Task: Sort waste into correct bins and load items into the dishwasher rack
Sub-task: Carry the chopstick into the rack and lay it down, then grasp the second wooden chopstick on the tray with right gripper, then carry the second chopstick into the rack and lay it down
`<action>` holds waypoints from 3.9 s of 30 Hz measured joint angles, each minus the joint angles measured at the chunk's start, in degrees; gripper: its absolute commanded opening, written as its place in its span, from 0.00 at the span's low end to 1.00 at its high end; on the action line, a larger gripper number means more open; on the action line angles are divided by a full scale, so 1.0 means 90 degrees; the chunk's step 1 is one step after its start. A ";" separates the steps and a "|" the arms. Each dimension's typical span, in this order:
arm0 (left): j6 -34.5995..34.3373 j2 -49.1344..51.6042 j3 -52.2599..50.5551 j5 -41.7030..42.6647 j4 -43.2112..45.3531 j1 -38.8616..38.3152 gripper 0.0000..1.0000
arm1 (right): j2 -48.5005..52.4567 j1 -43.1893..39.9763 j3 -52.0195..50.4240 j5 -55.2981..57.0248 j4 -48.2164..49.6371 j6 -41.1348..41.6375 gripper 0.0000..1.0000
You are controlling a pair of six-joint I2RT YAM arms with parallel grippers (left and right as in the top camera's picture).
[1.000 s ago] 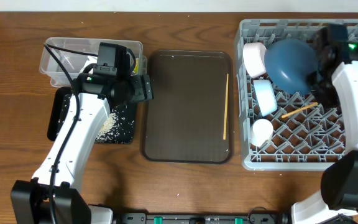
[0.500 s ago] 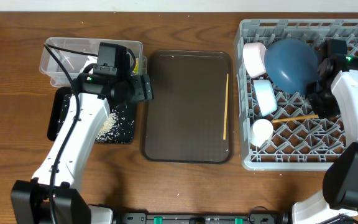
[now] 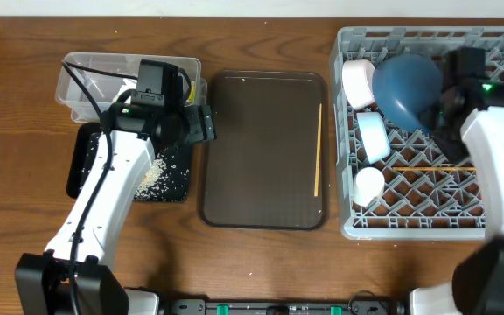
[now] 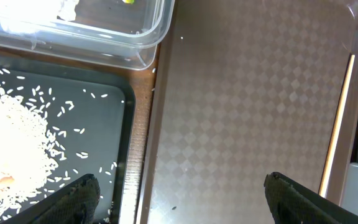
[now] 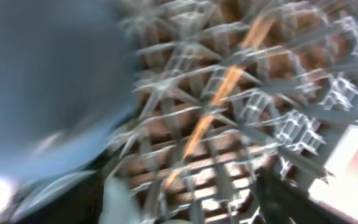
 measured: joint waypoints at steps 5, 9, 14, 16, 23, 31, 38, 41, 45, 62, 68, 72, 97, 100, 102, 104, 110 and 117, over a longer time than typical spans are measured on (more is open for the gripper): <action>0.0000 0.0000 0.0000 0.0000 0.0000 0.0000 0.88 | -0.0529 0.0945 0.0024 -0.0374 0.0653 -0.0797 0.25; 0.0000 0.0000 0.0000 0.0002 -0.0002 0.0000 0.88 | -0.0534 0.1999 0.0049 -0.0619 0.1353 -0.1387 0.38; 0.0000 0.0000 0.0000 0.0002 0.0000 0.0000 0.88 | -0.0194 0.3203 0.0056 -0.0787 0.1690 -0.1790 0.88; 0.0000 0.0000 0.0000 0.0002 -0.0002 0.0000 0.88 | 0.0087 0.3453 0.0063 -0.0831 0.1717 -0.1921 0.89; 0.0000 0.0000 0.0000 0.0000 0.0000 0.0000 0.88 | 0.1253 0.3657 0.0063 -0.1013 0.1464 -0.2171 0.80; 0.0002 0.0000 0.0000 0.0002 -0.0002 0.0000 0.88 | 0.1892 0.3660 0.0066 -0.1066 0.1224 -0.2242 0.76; 0.0000 0.0000 0.0000 0.0000 -0.0002 0.0000 0.88 | 0.2477 0.3657 0.0066 -0.1256 0.1168 -0.2302 0.76; 0.0000 0.0000 0.0000 0.0000 -0.0002 0.0000 0.88 | 0.2650 0.3640 0.0066 -0.1377 0.1156 -0.2324 0.76; 0.0002 0.0000 0.0000 0.0002 -0.0002 0.0000 0.88 | 0.2754 0.3526 0.0066 -0.1545 0.1127 -0.2339 0.74; 0.0000 0.0000 0.0000 0.0002 -0.0002 0.0000 0.88 | 0.2946 0.3378 0.0085 -0.1965 0.1052 -0.2812 0.41; 0.0000 0.0000 0.0000 0.0000 -0.0002 0.0000 0.88 | 0.2946 0.3291 0.0087 -0.2030 0.1008 -0.2822 0.27; 0.0002 0.0000 0.0000 0.0002 0.0000 0.0000 0.88 | 0.2946 0.3291 0.0087 -0.2072 0.1013 -0.2922 0.12; 0.0000 0.0000 0.0000 0.0002 -0.0002 0.0000 0.88 | 0.2596 0.2992 0.2778 -0.2322 -0.1066 -0.3592 0.01; 0.0000 0.0000 0.0000 0.0000 -0.0002 0.0000 0.88 | 0.2108 0.2535 0.2965 -0.2295 -0.1161 -0.3427 0.01; 0.0002 0.0000 0.0000 0.0002 -0.0002 0.0000 0.88 | 0.1800 0.2125 0.3011 -0.2242 -0.1302 -0.3184 0.02; 0.0000 0.0000 0.0000 0.0000 0.0000 0.0000 0.88 | 0.1562 0.1649 0.3043 -0.2135 -0.1515 -0.2817 0.01; 0.0002 0.0000 0.0000 0.0002 -0.0002 0.0000 0.88 | 0.1423 0.0231 0.3014 -0.1812 -0.2062 -0.1574 0.02; 0.0000 0.0000 0.0000 0.0000 0.0000 0.0000 0.88 | 0.1423 -0.0663 0.2443 -0.1280 -0.2450 0.0267 0.01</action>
